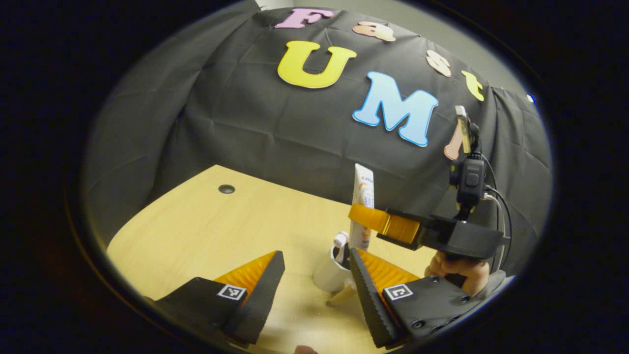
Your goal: Put the toothbrush and toothpaste on the desktop into the cup, then pick up the cup and place it on the coaster on the desktop.
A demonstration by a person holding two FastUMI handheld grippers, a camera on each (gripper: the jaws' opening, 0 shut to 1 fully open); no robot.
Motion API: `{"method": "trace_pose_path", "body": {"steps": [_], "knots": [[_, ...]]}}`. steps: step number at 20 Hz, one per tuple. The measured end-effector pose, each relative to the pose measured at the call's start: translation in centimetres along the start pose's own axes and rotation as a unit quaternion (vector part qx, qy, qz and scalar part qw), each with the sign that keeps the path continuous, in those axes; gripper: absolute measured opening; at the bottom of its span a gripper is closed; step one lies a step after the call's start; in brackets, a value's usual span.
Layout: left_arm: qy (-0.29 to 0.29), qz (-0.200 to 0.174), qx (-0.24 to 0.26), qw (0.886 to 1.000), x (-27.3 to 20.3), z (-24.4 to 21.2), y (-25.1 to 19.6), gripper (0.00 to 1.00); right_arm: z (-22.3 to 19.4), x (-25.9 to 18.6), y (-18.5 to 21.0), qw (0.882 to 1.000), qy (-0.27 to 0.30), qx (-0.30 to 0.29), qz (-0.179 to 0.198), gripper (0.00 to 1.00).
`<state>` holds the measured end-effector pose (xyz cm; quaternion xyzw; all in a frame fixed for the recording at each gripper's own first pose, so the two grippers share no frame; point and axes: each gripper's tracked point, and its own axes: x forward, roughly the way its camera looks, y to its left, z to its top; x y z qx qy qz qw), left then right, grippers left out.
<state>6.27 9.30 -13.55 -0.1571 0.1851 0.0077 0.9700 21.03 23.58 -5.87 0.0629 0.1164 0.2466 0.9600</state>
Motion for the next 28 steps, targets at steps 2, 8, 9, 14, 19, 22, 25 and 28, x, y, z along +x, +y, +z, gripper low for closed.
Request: {"method": "trace_pose_path", "body": {"steps": [2, 8, 9, 14, 19, 22, 25, 28], "knots": [[0.003, 0.003, -0.002, 1.000, -0.2, -0.2, 0.8, 0.87, -0.9, 0.4, -0.2, 1.000, 0.004, -0.016, -0.007, 0.18], [0.013, 0.000, 0.000, 1.000, -0.2, -0.9, 1.0, 0.87, -3.4, 0.2, -0.7, 0.999, 0.024, -0.028, -0.031, 0.21], [0.016, -0.001, 0.002, 1.000, -0.1, -1.0, 0.9, 0.88, -3.7, 0.0, -0.7, 0.999, 0.029, -0.026, -0.029, 0.25], [0.025, 0.001, 0.000, 1.000, 0.0, -1.8, 0.8, 0.87, -4.4, -0.8, -1.4, 0.998, 0.046, -0.009, -0.035, 0.36], [0.028, 0.006, 0.001, 1.000, 0.2, -2.1, 0.3, 0.87, -4.0, -1.6, -1.0, 0.998, 0.052, 0.010, -0.015, 0.71], [0.031, 0.010, 0.004, 0.999, 0.2, -2.4, 0.0, 0.87, -3.2, -2.4, -0.7, 0.998, 0.049, 0.028, -0.002, 0.72], [0.036, 0.008, 0.004, 0.999, 0.3, -2.8, -0.9, 0.87, -1.9, -3.6, -1.3, 0.999, 0.037, 0.033, -0.003, 0.72], [0.044, 0.000, 0.011, 0.999, 0.7, -3.5, -2.2, 0.87, -0.4, -5.1, -2.4, 0.999, 0.024, 0.041, -0.004, 0.72]]}}
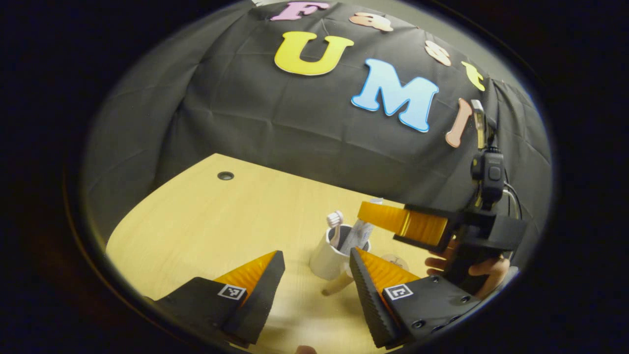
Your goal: Put the toothbrush and toothpaste on the desktop into the cup, then pick up the cup and place it on the coaster on the desktop.
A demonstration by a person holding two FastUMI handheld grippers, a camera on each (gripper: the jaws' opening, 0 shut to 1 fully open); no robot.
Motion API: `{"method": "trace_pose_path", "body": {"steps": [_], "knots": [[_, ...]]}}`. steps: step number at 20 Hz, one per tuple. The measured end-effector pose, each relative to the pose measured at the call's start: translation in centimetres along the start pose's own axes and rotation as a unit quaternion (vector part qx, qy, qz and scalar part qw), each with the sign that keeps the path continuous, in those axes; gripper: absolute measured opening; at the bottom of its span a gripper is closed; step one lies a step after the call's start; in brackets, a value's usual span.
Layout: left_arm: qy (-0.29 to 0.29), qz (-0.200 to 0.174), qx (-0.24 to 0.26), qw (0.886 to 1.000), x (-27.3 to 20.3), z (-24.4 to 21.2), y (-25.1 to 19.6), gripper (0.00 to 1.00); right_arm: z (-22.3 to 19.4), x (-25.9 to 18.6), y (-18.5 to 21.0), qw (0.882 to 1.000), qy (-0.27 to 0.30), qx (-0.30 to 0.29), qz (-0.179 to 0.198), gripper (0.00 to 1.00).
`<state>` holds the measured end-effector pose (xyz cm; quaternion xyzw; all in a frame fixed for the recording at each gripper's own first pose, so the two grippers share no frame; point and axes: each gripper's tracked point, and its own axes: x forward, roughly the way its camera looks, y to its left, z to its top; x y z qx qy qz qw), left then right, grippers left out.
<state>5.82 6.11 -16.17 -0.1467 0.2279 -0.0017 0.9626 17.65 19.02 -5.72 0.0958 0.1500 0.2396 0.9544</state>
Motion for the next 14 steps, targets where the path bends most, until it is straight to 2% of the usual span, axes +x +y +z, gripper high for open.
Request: {"method": "trace_pose_path", "body": {"steps": [6, 9, 10, 11, 12, 14], "knots": [[0.027, -0.024, 0.013, 0.999, 1.1, -1.3, -3.2, 0.87, 2.6, -4.1, -2.2, 0.999, -0.029, -0.001, -0.017, 0.71], [0.045, -0.028, 0.021, 0.998, 1.8, -2.2, -4.2, 0.88, 2.9, -5.7, -3.7, 0.999, -0.033, -0.017, -0.035, 0.72], [0.052, -0.029, 0.024, 0.998, 2.1, -2.5, -4.6, 0.87, 3.0, -6.3, -4.1, 0.998, -0.035, -0.022, -0.042, 0.68], [0.061, -0.028, 0.029, 0.997, 2.6, -2.8, -4.7, 0.87, 2.9, -6.9, -4.6, 0.998, -0.037, -0.027, -0.048, 0.72], [0.073, -0.030, 0.034, 0.996, 3.0, -3.4, -5.0, 0.87, 3.0, -7.5, -5.1, 0.997, -0.037, -0.033, -0.055, 0.68], [0.099, -0.033, 0.043, 0.994, 3.9, -4.3, -5.3, 0.88, 2.7, -8.6, -5.9, 0.997, -0.035, -0.036, -0.063, 0.68]]}}
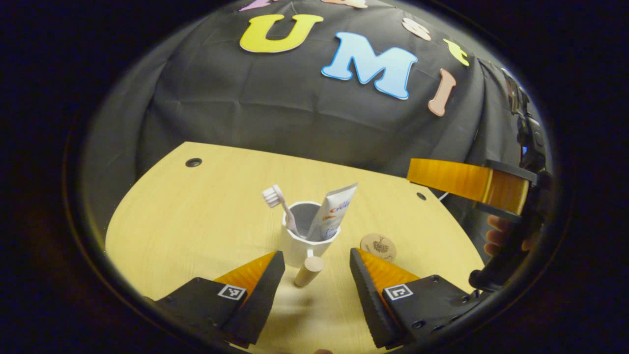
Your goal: Put the toothbrush and toothpaste on the desktop into the cup, then pick up the cup and place it on the coaster on the desktop.
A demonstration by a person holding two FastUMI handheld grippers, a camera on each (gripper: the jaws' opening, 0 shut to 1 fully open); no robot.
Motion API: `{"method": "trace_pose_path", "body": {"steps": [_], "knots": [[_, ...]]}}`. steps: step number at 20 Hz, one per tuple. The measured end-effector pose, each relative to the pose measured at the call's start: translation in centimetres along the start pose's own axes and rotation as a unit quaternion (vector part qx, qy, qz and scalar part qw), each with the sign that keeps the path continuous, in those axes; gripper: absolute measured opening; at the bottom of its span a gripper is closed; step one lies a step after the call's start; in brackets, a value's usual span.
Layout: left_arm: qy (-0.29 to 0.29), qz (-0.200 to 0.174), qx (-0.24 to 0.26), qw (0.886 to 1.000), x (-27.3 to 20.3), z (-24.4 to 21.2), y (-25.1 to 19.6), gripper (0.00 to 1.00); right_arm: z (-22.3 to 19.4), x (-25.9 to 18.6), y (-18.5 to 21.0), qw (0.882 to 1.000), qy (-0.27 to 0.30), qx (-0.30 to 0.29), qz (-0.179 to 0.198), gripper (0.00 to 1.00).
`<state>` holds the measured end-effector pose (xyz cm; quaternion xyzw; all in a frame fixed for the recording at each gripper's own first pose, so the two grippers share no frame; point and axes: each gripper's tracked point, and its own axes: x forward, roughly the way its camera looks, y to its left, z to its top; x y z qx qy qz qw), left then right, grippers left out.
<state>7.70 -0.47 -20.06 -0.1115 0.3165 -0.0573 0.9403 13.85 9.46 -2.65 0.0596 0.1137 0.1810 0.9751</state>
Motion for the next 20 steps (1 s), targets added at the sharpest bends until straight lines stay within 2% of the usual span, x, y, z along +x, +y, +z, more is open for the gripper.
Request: {"method": "trace_pose_path", "body": {"steps": [1, 7, 8, 9, 13, 20], "knots": [[0.013, 0.001, 0.002, 1.000, 0.7, -0.2, 0.0, 0.86, -0.2, -0.4, -0.4, 1.000, 0.004, 0.003, -0.001, 0.72], [0.091, 0.017, 0.014, 0.996, 3.6, -3.0, 0.9, 0.88, -1.6, -2.8, -4.0, 0.999, 0.024, 0.004, -0.039, 0.72], [0.102, 0.021, 0.014, 0.994, 4.1, -3.2, 1.1, 0.88, -1.8, -2.9, -4.6, 0.999, 0.026, 0.005, -0.045, 0.68], [0.111, 0.023, 0.015, 0.993, 4.6, -3.4, 1.4, 0.87, -2.2, -3.0, -5.0, 0.998, 0.026, 0.009, -0.051, 0.72], [0.135, 0.037, 0.015, 0.990, 5.7, -3.6, 1.9, 0.88, -3.4, -3.2, -6.1, 0.997, 0.038, 0.028, -0.064, 0.72], [0.157, 0.053, 0.017, 0.986, 7.0, -4.0, 2.6, 0.80, -4.6, -3.5, -6.9, 0.996, 0.054, 0.031, -0.071, 0.72]]}}
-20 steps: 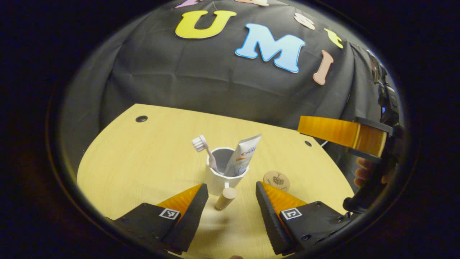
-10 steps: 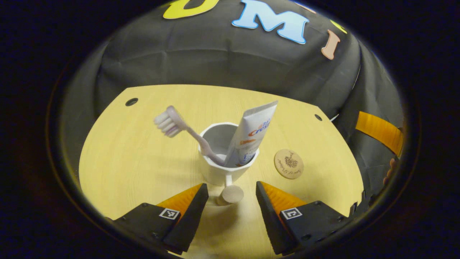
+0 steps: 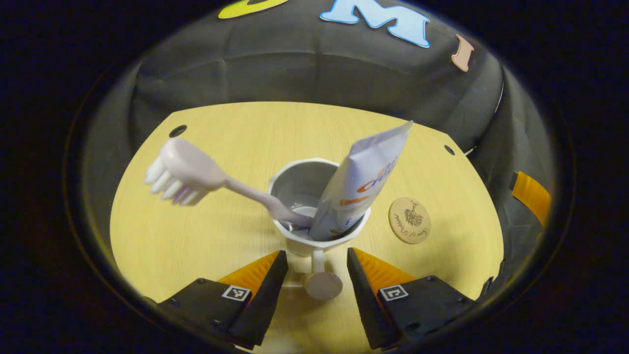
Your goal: Put the toothbrush and toothpaste on the desktop into the cup, then pick up the cup and place it on the coaster on the desktop.
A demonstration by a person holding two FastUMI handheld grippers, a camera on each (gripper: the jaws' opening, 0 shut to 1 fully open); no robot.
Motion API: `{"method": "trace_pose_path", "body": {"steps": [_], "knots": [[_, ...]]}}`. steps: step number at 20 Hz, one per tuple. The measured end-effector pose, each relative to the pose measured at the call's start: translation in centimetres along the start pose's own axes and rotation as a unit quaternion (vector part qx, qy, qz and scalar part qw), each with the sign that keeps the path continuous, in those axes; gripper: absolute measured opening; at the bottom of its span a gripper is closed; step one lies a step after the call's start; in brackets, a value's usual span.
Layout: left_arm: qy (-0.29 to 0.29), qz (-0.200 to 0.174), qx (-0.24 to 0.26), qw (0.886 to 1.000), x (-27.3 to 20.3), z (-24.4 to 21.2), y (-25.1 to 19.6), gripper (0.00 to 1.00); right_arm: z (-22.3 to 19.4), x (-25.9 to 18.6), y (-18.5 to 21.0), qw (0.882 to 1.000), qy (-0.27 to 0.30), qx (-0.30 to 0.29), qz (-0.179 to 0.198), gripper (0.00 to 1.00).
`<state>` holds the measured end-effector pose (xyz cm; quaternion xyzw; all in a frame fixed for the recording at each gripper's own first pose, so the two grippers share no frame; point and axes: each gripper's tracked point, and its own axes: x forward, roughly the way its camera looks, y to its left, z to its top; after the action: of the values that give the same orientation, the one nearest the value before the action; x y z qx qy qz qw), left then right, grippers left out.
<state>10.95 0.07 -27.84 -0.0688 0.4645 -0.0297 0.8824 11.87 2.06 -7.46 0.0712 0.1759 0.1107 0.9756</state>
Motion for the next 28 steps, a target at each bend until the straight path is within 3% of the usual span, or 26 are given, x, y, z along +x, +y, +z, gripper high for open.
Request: {"method": "trace_pose_path", "body": {"steps": [2, 3, 7, 8, 9, 10, 11, 12, 16, 18, 19, 22, 23, 25, 26, 28], "knots": [[0.006, 0.004, 0.000, 1.000, 0.5, -0.2, 0.2, 0.68, -0.2, 0.0, -0.3, 1.000, 0.004, 0.002, -0.001, 0.72], [0.009, 0.007, -0.002, 1.000, 0.7, -0.4, 0.4, 0.70, -0.4, 0.0, -0.3, 1.000, 0.005, 0.002, -0.003, 0.72], [0.019, 0.011, -0.021, 1.000, 0.8, -1.0, 0.6, 0.57, -0.8, 0.0, -0.6, 1.000, 0.012, 0.006, -0.004, 0.72], [0.023, 0.011, -0.020, 0.999, 1.1, -1.2, 0.6, 0.49, -0.9, 0.0, -0.7, 1.000, 0.014, 0.007, -0.005, 0.72], [0.031, 0.020, -0.015, 0.999, 1.0, -1.4, 0.9, 0.48, -1.1, 0.0, -0.8, 1.000, 0.016, 0.010, -0.005, 0.72], [0.039, 0.025, -0.006, 0.999, 1.0, -1.8, 0.6, 0.40, -1.1, 0.0, -0.8, 1.000, 0.018, 0.012, -0.005, 0.72], [0.038, 0.033, 0.006, 0.999, 0.9, -1.8, 0.8, 0.46, -1.2, 0.0, -0.8, 1.000, 0.018, 0.015, -0.005, 0.72], [0.037, 0.034, 0.017, 0.999, 1.4, -1.8, 0.8, 0.36, -1.2, -0.1, -0.8, 1.000, 0.018, 0.016, -0.005, 0.72], [0.027, 0.049, 0.040, 0.998, 1.3, -1.6, 0.9, 0.31, -1.2, -0.2, -1.2, 1.000, 0.018, 0.019, -0.008, 0.72], [0.024, 0.049, 0.040, 0.998, 1.3, -1.7, 0.6, 0.37, -1.2, -0.3, -1.5, 1.000, 0.018, 0.021, -0.010, 0.72], [0.020, 0.050, 0.045, 0.998, 1.2, -1.5, 0.5, 0.32, -1.3, -0.3, -1.6, 1.000, 0.017, 0.022, -0.012, 0.72], [0.004, 0.039, 0.056, 0.998, 0.7, -0.6, -0.8, 0.31, -1.3, -0.5, -2.3, 0.999, 0.015, 0.028, -0.016, 0.72], [-0.002, 0.039, 0.066, 0.997, 0.7, -0.4, -1.2, 0.36, -1.2, -0.7, -2.4, 0.999, 0.014, 0.030, -0.017, 0.72], [-0.011, 0.038, 0.064, 0.997, 1.1, -0.1, -2.2, 0.23, -1.3, -0.8, -2.7, 0.999, 0.014, 0.033, -0.018, 0.72], [-0.007, 0.033, 0.061, 0.998, 1.4, -0.4, -2.7, 0.29, -1.3, -0.9, -2.9, 0.999, 0.013, 0.035, -0.019, 0.72], [-0.013, 0.027, 0.067, 0.997, 1.6, -0.5, -3.7, 0.24, -1.4, -1.3, -3.4, 0.999, 0.013, 0.035, -0.022, 0.72]]}}
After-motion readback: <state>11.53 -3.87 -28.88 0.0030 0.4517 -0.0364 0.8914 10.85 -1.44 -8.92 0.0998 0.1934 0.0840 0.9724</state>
